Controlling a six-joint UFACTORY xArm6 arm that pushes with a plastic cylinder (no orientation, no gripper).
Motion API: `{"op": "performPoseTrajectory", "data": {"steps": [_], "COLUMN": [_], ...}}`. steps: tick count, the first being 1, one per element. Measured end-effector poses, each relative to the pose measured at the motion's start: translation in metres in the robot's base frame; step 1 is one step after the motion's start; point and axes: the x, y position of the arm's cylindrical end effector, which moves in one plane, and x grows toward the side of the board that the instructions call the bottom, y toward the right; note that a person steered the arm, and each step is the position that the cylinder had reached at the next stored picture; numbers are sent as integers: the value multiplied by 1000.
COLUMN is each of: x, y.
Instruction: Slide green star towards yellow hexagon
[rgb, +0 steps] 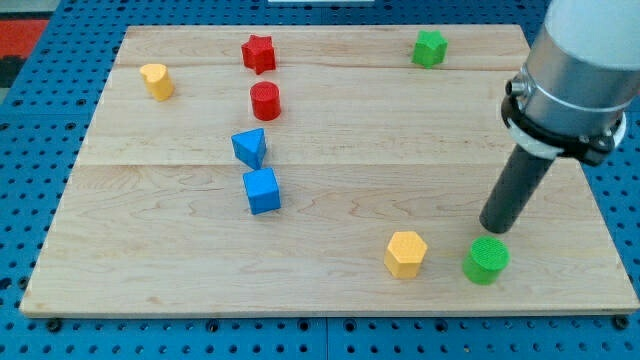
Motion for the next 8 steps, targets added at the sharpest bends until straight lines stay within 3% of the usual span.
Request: {"op": "performPoseTrajectory", "data": {"steps": [1, 4, 5, 6, 8], "x": [-43, -315, -319, -281, -281], "y": [44, 62, 19, -19, -27]}}
